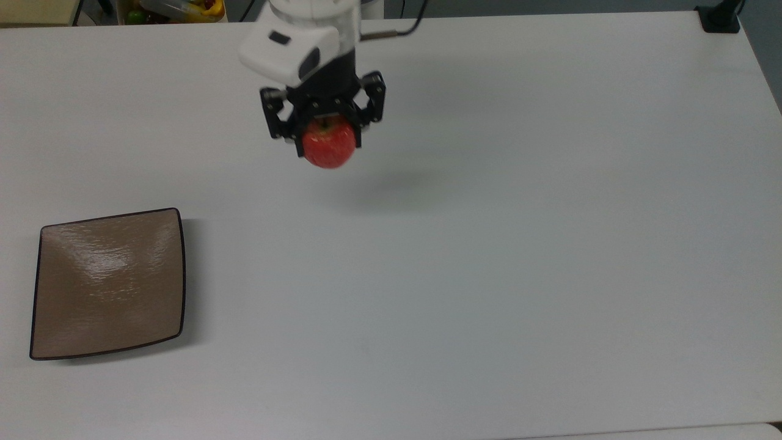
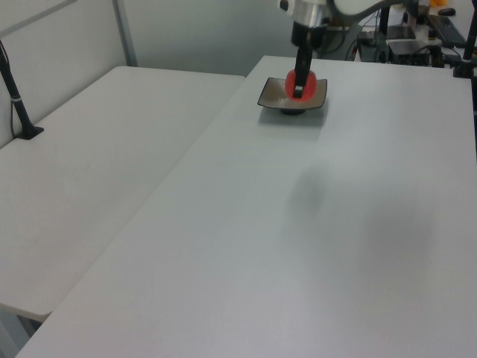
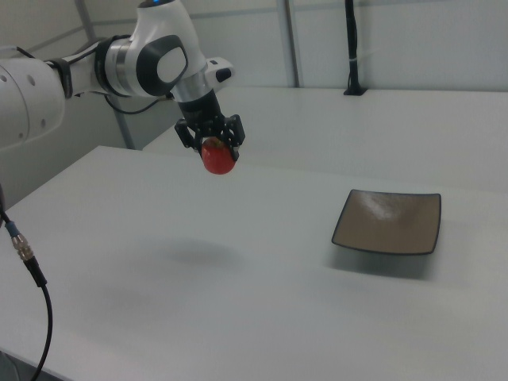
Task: Apples placed on a ceramic plate
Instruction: 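Carry the held apple over to the brown square plate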
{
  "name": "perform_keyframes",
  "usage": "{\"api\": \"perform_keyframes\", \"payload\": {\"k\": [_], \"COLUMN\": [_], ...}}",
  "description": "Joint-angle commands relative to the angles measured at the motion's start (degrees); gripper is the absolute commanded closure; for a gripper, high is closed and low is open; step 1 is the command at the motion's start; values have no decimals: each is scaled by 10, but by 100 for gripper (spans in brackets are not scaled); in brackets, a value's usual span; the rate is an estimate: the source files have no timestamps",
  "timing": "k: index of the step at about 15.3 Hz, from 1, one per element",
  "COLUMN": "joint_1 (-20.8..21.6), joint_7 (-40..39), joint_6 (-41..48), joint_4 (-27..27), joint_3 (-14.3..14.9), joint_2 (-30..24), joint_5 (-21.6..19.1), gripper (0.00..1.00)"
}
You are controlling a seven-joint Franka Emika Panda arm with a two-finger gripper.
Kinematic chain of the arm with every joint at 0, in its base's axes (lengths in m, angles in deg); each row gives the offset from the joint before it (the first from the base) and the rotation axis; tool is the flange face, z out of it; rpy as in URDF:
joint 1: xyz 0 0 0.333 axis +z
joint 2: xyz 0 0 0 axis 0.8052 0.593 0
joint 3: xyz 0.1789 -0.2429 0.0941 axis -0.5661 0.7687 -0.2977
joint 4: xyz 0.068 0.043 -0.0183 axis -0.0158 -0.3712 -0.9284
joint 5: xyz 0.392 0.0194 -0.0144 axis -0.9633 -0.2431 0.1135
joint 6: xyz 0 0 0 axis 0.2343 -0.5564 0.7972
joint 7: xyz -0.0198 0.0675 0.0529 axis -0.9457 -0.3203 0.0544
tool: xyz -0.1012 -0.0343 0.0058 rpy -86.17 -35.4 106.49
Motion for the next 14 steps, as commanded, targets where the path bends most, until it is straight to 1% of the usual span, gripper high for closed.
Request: {"api": "perform_keyframes", "payload": {"k": [1, 3, 4, 5, 6, 7, 8, 9, 11, 12, 14], "joint_1": [-22, -46, -62, -80, -93, -107, -117, -127, -146, -153, -170], "joint_7": [-19, -47, -73, -104, -130, -160, -177, -187, -190, -189, -190], "joint_6": [2, -4, -5, -5, -5, -13, -32, -59, -127, -163, -207], "joint_4": [-27, -25, -25, -20, -14, 5, 13, 15, 18, 29, 50], "joint_3": [10, 10, 10, 11, 12, 24, 30, 30, 30, 30, 30], "joint_2": [-20, -15, -13, -5, 8, 29, 44, 56, 88, 108, 144], "joint_5": [-12, -16, -19, -29, -40, -47, -48, -48, -48, -48, -48], "gripper": [94, 93, 91, 91, 91, 91, 91, 91, 91, 91, 91]}}
